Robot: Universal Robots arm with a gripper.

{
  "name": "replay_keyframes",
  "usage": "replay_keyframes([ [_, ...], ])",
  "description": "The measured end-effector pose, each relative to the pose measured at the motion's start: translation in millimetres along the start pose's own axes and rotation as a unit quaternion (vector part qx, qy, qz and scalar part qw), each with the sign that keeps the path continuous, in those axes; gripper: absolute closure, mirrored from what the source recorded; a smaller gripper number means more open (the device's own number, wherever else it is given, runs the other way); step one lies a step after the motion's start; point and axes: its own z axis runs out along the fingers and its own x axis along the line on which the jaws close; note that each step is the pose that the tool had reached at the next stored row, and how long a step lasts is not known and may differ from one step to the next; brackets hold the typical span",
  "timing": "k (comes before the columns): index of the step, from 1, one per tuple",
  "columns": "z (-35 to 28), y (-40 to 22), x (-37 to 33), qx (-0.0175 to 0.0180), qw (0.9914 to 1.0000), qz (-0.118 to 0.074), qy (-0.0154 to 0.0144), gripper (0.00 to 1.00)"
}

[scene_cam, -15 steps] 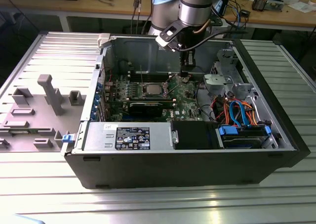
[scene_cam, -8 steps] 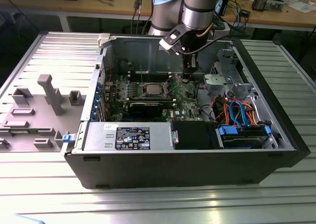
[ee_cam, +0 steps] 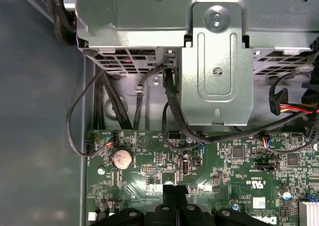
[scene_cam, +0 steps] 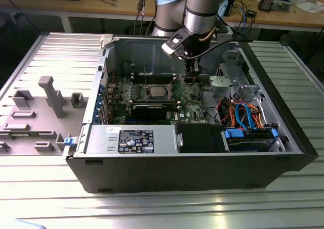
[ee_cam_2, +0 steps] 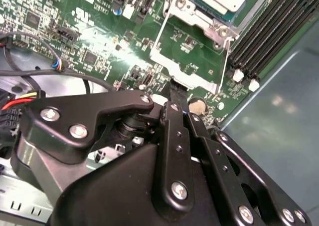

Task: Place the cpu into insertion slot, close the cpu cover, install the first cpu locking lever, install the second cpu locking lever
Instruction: 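Close the cpu cover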

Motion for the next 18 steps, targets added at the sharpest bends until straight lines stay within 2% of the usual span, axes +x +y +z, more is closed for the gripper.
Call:
replay_keyframes([
  [15, 0.1, -0.6, 0.1, 0.0000, 1.00000, 0.000, 0.0001, 0.89],
  [17, 0.0, -7.3, 0.2, 0.0000, 1.00000, 0.000, 0.0001, 0.89],
  [18, 0.0, -8.0, 0.2, 0.0000, 1.00000, 0.000, 0.0001, 0.89],
])
